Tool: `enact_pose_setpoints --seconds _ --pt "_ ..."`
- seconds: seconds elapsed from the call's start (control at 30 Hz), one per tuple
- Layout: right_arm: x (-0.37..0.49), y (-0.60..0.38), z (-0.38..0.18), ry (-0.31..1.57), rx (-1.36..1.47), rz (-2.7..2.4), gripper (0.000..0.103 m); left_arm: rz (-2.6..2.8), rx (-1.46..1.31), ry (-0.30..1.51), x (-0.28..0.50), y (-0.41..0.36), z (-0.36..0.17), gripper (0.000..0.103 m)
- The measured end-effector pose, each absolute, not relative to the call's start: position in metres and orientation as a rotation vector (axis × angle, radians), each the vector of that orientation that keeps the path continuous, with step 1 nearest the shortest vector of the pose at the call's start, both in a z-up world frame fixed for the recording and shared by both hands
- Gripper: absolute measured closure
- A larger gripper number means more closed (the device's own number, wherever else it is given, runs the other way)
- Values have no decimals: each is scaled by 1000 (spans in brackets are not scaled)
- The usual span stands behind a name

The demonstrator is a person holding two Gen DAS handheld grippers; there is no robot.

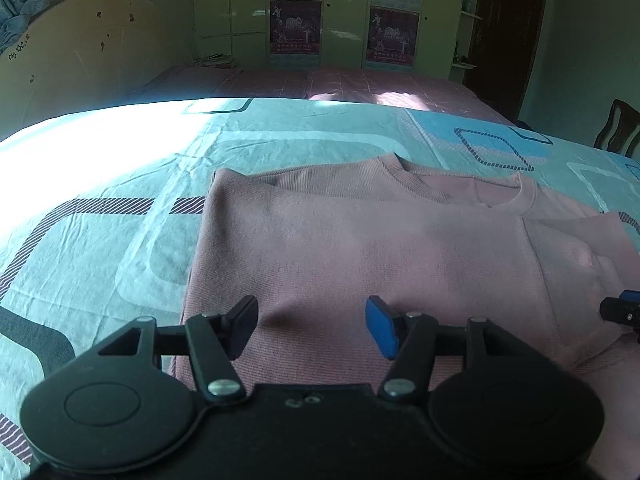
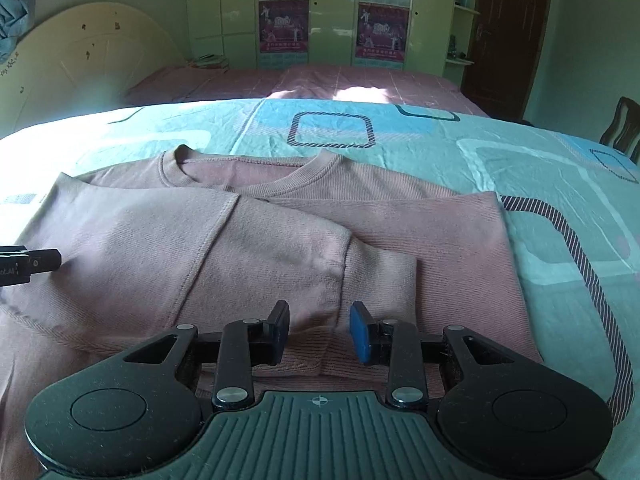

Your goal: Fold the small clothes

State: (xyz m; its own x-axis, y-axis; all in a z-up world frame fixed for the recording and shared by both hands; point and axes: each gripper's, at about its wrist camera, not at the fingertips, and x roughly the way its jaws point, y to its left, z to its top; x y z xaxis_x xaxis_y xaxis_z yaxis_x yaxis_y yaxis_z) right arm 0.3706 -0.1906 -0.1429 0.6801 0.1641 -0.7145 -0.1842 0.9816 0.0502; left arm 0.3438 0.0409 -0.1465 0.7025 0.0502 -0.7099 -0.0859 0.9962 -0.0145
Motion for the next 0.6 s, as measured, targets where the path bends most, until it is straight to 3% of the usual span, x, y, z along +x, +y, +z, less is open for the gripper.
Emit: enact_pose_setpoints --seconds 0.6 --pt "360 -209 -155 857 -29 206 69 92 -27 810 299 51 -161 40"
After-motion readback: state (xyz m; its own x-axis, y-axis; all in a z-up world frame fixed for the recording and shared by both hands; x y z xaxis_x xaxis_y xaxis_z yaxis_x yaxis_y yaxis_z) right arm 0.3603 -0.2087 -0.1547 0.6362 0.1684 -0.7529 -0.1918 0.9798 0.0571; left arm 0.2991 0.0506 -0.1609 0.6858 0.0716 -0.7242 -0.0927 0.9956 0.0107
